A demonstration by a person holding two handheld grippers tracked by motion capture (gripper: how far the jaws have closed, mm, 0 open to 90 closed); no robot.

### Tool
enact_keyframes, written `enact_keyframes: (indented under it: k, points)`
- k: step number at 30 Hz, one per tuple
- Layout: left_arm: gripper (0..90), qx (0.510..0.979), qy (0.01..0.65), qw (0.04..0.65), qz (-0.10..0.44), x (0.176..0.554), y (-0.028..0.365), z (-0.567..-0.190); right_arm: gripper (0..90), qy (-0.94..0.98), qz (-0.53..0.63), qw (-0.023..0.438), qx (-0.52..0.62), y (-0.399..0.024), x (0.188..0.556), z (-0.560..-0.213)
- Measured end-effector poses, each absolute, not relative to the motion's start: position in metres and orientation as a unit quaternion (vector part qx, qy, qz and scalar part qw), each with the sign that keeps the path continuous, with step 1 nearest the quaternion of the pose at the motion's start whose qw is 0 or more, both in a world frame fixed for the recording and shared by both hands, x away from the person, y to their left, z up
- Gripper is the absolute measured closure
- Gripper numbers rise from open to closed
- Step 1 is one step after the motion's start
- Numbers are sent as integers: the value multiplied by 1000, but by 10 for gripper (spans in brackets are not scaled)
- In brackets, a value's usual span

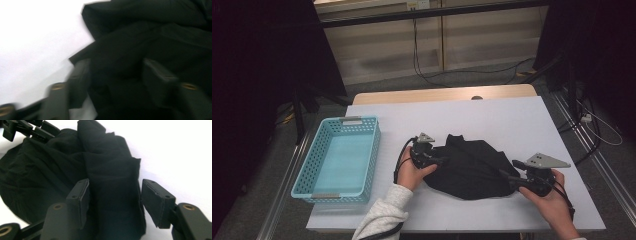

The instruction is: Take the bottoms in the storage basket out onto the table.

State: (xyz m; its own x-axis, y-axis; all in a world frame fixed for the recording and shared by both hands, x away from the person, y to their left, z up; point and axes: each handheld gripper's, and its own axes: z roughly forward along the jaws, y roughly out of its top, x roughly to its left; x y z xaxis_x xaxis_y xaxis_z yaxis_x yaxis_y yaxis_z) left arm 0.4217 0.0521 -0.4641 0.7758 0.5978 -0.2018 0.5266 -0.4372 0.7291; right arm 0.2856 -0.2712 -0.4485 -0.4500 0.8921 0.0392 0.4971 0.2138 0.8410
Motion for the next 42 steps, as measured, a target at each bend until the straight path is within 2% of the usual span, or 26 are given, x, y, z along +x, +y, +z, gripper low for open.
enact_keyframes:
  k: [3,5,6,8,9,16,23,25,28,32,35,42]
  points:
    - [728,847,340,407,14,419,50,-463,417,746,407,236,471,-266,290,-452]
    - [815,848,347,400,14,416,50,-460,563,748,402,242,469,-263,292,-453]
    - [844,848,350,398,12,415,51,-458,607,750,399,243,469,-262,293,-453]
    - [865,850,358,387,20,413,56,-453,771,745,403,246,470,-262,293,-453]
    - [871,847,365,387,21,411,60,-450,820,738,418,246,469,-263,293,-451]
    - [874,837,396,373,55,400,106,-434,845,683,461,268,499,-293,283,-431]
    - [866,842,387,372,49,388,122,-435,843,677,438,250,537,-309,282,-448]
    - [831,838,384,384,51,390,122,-436,843,686,428,250,533,-307,283,-449]
    - [558,826,386,406,61,396,116,-434,843,687,431,252,528,-304,283,-448]
    - [383,819,381,423,73,409,99,-431,843,689,429,252,527,-304,283,-449]
    - [342,820,378,423,71,420,84,-433,843,689,431,252,525,-304,283,-449]
    - [336,824,381,414,70,444,51,-447,841,698,437,247,511,-296,284,-448]
